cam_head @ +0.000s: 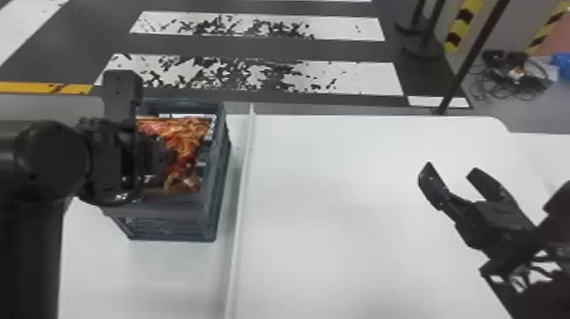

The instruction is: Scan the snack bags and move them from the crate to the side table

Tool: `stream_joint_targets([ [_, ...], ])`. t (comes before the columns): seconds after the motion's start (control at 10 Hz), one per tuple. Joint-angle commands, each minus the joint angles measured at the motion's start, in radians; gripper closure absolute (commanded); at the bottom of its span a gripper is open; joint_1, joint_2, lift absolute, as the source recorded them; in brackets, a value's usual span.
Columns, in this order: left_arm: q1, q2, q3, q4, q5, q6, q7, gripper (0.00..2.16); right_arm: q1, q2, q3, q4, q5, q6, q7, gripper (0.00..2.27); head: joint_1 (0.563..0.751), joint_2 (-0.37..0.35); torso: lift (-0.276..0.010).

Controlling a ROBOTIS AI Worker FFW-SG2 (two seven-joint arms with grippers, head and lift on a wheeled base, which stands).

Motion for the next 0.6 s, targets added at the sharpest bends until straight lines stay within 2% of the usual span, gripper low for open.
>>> stream_joint_targets([
  [0.0, 0.022, 0.004, 0.002, -0.035, 0.002, -0.003, 0.016, 1.78, 0.003, 0.002, -0.003, -0.002, 0.000, 0.000, 0.000, 0.11, 0.695, -0.009, -0.087],
  [0.1, 0.031, 0.004, 0.000, -0.068, -0.001, -0.006, 0.033, 1.78, 0.006, 0.002, -0.003, -0.002, 0.000, 0.000, 0.000, 0.11, 0.695, -0.005, -0.087],
  [0.2, 0.056, 0.005, 0.000, -0.108, 0.010, -0.071, 0.071, 1.78, 0.009, 0.002, -0.004, -0.003, 0.000, -0.003, 0.000, 0.11, 0.695, -0.003, -0.087],
  [0.3, 0.067, 0.005, 0.000, -0.147, 0.015, -0.095, 0.108, 1.78, 0.009, 0.002, -0.006, -0.003, 0.002, 0.000, 0.000, 0.11, 0.695, -0.001, -0.087],
  [0.5, 0.079, 0.008, -0.001, -0.174, 0.024, -0.145, 0.114, 1.78, 0.014, 0.000, -0.007, -0.002, 0.010, -0.003, 0.000, 0.11, 0.695, 0.003, -0.087],
])
